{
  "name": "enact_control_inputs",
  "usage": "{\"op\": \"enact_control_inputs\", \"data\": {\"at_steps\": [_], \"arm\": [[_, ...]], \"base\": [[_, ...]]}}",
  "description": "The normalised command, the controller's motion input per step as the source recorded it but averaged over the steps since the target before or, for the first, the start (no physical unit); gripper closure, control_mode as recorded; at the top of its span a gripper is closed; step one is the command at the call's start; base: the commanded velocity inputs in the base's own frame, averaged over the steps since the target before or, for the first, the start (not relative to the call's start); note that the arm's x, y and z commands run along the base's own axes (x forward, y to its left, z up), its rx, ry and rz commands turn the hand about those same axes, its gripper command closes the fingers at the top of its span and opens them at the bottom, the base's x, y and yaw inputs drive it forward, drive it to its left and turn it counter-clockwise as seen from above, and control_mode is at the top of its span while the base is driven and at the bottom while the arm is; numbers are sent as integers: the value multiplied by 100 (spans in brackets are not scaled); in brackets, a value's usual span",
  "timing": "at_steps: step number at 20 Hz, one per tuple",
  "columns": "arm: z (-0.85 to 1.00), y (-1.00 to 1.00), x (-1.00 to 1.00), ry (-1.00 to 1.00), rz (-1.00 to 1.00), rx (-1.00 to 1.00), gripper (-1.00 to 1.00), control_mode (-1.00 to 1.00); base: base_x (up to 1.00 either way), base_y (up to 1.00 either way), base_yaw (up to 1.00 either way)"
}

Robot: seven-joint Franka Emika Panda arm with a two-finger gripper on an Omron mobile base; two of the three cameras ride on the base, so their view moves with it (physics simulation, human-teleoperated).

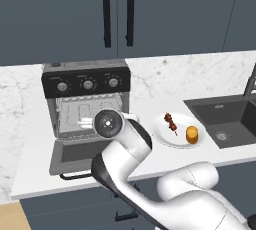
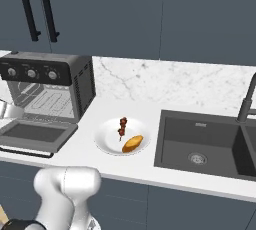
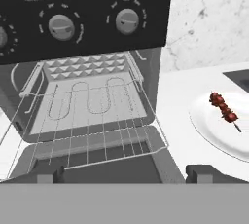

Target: Pick up the kebab skewer and baguette bread, and place them inside the toaster oven. Close the toaster oven door and start by setting the timer.

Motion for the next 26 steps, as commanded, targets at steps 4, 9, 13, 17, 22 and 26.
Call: {"op": "enact_control_inputs", "data": {"at_steps": [4, 9, 13, 17, 22, 26], "arm": [[48, -89, -58, 15, 4, 17, -100, -100], [45, -100, -27, 22, 2, 16, -100, -100], [17, -100, -1, 29, 0, 4, -100, -100], [-5, -100, 5, 24, 0, -1, -100, -100], [-28, -100, 40, 34, 6, -17, -100, -100], [-62, -84, 53, 31, 5, -32, -100, -100]], "base": [[0, 0, 0], [0, 0, 0], [0, 0, 0], [0, 0, 0], [0, 0, 0], [0, 0, 0]]}}
